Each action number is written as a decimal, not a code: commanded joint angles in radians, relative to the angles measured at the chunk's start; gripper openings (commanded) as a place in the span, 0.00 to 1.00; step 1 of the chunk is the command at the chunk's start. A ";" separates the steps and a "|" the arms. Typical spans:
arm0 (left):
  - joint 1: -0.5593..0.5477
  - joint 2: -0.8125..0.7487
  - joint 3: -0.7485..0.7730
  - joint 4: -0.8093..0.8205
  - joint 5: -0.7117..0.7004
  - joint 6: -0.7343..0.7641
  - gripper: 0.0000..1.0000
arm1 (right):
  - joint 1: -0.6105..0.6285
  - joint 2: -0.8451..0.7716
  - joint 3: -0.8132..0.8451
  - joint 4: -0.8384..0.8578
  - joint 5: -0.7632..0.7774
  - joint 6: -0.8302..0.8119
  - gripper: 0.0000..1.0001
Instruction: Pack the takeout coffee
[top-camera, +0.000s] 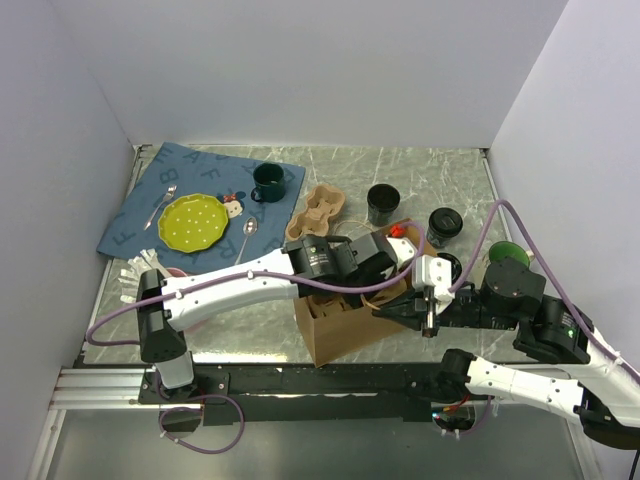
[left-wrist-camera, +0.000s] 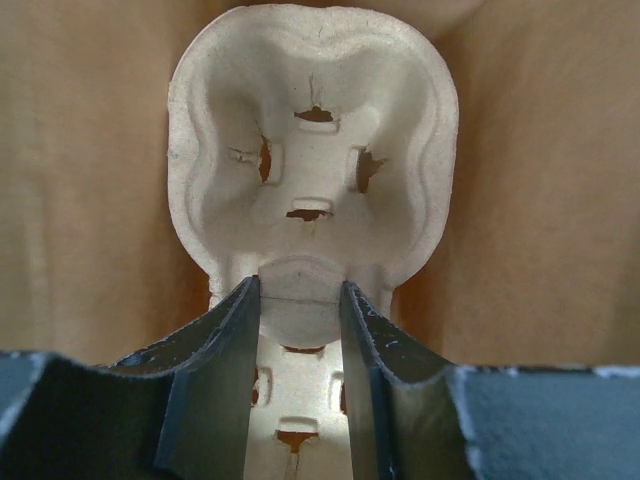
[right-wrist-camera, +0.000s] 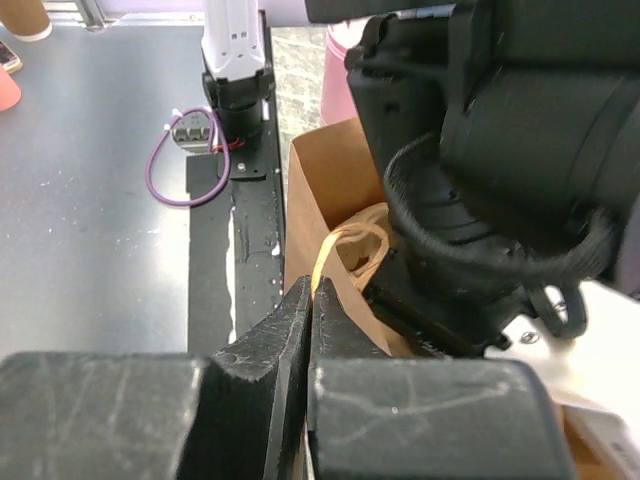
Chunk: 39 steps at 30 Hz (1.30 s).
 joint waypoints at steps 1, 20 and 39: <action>-0.011 -0.050 -0.044 0.081 0.002 -0.027 0.22 | 0.010 -0.003 -0.018 0.036 0.016 0.024 0.00; -0.028 -0.083 -0.124 0.104 -0.079 -0.030 0.68 | 0.009 -0.003 -0.062 0.090 0.037 0.082 0.00; -0.026 -0.053 0.398 -0.229 -0.119 -0.307 0.78 | 0.010 -0.054 -0.064 0.119 0.199 0.243 0.30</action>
